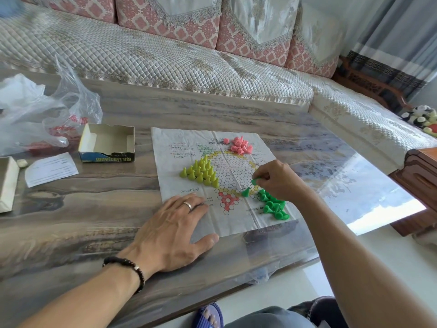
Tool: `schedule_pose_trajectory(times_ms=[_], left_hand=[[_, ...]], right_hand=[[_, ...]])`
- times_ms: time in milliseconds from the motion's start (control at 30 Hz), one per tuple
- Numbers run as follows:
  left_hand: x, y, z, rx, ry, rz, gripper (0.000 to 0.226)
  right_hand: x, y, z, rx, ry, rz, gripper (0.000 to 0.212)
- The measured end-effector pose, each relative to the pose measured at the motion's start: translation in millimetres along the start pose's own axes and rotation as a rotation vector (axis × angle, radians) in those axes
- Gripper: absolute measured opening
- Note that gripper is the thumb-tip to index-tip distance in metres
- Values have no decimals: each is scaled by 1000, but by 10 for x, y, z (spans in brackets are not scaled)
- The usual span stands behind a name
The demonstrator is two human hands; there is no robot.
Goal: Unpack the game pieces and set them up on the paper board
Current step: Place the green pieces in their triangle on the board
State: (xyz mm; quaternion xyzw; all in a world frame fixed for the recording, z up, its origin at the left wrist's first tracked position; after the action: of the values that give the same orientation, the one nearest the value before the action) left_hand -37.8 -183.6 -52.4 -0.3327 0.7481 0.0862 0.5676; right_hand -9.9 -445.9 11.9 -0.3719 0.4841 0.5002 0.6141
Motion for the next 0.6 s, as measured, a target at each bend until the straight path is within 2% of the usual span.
schedule_pose_trajectory(times_ms=[267, 500, 600], left_hand=[[-3, 0, -1, 2, -13, -7, 77], [-10, 2, 0, 0, -27, -1, 76], [-6, 1, 1, -1, -19, 1, 77]], right_hand=[[32, 14, 61, -45, 81, 51, 16], [70, 1, 55, -49, 64, 62, 26], [-4, 6, -71, -9, 23, -5, 24]])
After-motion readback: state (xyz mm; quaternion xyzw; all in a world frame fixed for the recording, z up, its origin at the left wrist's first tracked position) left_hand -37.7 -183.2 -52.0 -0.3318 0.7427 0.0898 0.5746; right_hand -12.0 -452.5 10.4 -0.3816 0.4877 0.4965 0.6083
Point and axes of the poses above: each hand's wrist, its own y-axis away from the middle knuckle, its own x-axis out of the palm, z = x × y, the point moved 2 cm from there along -y, towards the middle knuckle, and after that the axes turned 7 degrees about x, right-handed, at the moved point
